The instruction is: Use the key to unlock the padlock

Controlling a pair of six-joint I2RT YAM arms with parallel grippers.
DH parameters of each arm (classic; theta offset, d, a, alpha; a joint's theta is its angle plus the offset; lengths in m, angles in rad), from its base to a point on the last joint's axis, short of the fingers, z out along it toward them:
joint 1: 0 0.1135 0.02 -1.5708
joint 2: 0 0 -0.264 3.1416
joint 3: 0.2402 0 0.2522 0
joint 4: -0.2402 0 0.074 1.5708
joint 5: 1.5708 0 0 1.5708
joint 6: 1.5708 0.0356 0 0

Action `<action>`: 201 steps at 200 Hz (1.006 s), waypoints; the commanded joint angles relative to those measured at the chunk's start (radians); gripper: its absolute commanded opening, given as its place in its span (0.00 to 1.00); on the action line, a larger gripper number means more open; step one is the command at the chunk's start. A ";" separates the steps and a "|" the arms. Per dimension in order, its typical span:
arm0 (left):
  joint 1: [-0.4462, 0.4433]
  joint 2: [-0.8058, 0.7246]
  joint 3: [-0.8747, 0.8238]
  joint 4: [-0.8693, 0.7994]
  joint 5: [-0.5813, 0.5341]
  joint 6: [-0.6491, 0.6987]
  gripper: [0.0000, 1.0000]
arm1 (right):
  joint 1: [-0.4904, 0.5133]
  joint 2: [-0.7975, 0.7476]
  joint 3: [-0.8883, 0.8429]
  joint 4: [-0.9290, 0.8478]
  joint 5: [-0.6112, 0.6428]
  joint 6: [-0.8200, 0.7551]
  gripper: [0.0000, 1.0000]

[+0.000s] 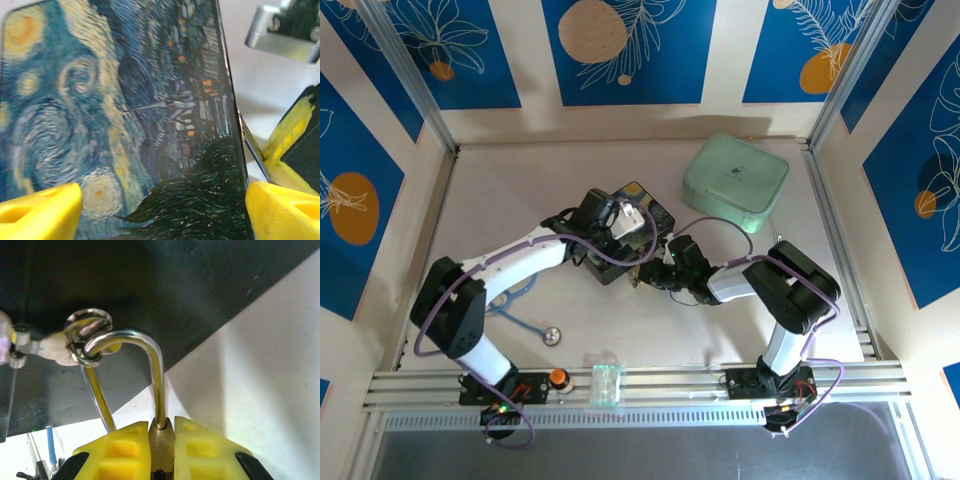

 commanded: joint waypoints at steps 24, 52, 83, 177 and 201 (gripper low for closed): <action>-0.084 0.071 0.067 -0.136 -0.190 0.011 0.81 | -0.020 -0.011 -0.050 -0.168 0.007 0.002 0.06; -0.114 0.088 0.033 -0.130 -0.218 -0.012 0.73 | -0.033 -0.002 -0.055 -0.118 -0.007 0.025 0.06; -0.131 0.125 -0.012 -0.129 -0.270 -0.016 0.68 | -0.058 0.008 -0.089 0.026 -0.026 0.091 0.05; -0.149 0.128 -0.111 -0.070 -0.304 -0.016 0.51 | -0.127 0.059 -0.127 0.304 -0.113 0.155 0.02; -0.150 0.129 -0.118 -0.066 -0.294 -0.012 0.50 | -0.134 0.057 -0.140 0.327 -0.109 0.175 0.02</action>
